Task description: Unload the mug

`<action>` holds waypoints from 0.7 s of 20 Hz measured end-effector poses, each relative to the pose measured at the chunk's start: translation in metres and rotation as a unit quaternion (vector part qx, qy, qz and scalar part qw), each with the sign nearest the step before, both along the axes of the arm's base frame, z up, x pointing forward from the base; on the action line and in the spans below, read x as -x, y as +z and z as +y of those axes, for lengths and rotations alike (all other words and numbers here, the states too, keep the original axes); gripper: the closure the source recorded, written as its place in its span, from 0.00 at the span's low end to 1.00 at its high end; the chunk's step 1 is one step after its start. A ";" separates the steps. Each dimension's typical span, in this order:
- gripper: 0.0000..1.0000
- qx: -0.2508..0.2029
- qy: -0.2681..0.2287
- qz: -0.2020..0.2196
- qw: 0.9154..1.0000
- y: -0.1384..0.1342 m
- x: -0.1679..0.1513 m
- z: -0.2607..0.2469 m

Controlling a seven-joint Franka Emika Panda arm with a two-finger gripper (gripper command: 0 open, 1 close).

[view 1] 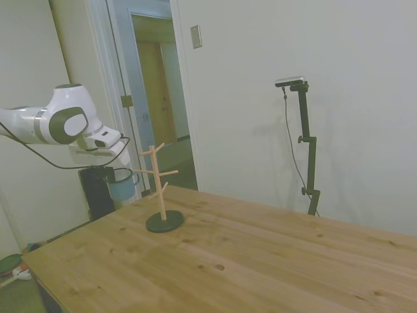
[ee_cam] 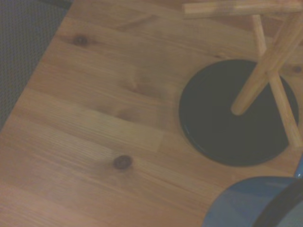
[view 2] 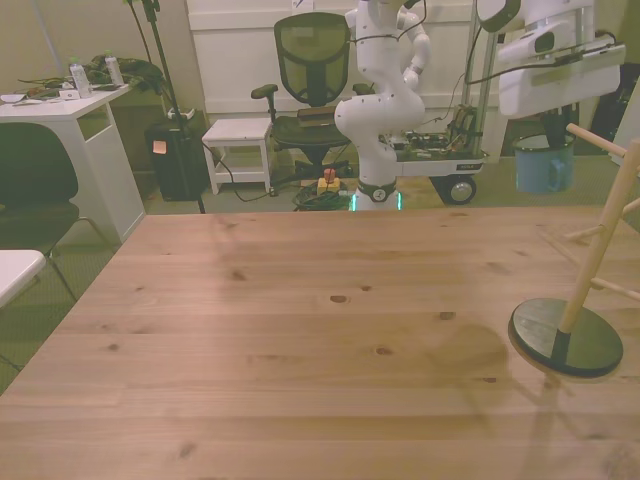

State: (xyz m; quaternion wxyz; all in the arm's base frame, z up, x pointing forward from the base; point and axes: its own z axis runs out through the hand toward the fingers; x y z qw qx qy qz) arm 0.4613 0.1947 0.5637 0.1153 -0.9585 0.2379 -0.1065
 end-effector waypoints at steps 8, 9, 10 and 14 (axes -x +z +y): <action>1.00 0.077 -0.073 0.036 0.994 -0.038 -0.021 -0.104; 1.00 0.087 -0.086 0.039 0.992 -0.044 -0.022 -0.119; 1.00 0.093 -0.096 0.041 0.990 -0.052 -0.023 -0.134; 1.00 0.101 -0.127 0.019 0.987 -0.086 -0.026 -0.175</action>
